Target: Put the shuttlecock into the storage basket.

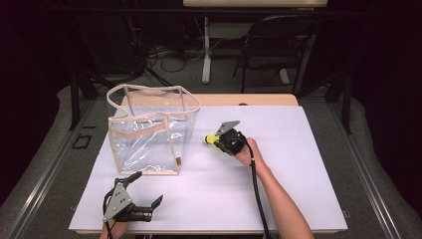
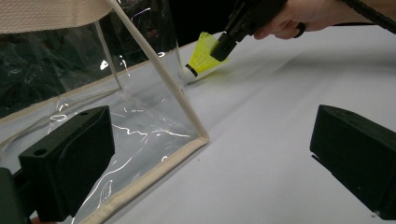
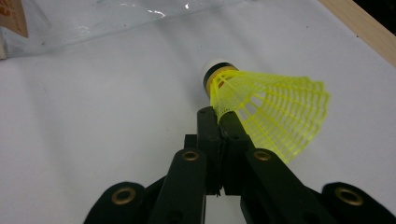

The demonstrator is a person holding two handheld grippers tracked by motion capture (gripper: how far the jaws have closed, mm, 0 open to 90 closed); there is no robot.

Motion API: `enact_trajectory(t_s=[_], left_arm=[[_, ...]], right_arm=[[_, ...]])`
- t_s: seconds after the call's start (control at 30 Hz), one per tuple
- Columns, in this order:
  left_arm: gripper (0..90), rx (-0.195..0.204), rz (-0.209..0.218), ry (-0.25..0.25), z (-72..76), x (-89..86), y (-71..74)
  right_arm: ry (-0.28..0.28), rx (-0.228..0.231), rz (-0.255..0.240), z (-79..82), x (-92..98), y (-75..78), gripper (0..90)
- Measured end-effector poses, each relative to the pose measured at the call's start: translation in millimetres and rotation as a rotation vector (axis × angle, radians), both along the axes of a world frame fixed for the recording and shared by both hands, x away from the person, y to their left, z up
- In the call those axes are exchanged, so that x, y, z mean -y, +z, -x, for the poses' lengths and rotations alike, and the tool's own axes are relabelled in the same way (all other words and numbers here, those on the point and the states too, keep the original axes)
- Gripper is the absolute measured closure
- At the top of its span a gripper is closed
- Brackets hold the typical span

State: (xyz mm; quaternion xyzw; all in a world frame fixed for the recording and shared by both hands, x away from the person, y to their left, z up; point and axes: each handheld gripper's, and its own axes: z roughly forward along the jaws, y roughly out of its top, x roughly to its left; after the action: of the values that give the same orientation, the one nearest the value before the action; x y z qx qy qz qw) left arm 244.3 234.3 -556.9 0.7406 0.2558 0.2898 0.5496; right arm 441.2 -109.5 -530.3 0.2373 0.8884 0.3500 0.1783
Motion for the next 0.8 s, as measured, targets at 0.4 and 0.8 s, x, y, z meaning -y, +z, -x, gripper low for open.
enact_trajectory(t_s=[0.4, 0.8], left_arm=[[0.0, -0.001, -0.003, 0.000, 0.2, 0.1, 0.2], [0.0, -0.002, -0.002, 0.000, -0.2, 0.7, -0.2]], right_arm=[[0.005, -0.013, -0.025, 3.2, 4.9, 16.3, 89.1], [0.013, -0.006, -0.019, 6.9, 7.7, 25.0, 88.7]])
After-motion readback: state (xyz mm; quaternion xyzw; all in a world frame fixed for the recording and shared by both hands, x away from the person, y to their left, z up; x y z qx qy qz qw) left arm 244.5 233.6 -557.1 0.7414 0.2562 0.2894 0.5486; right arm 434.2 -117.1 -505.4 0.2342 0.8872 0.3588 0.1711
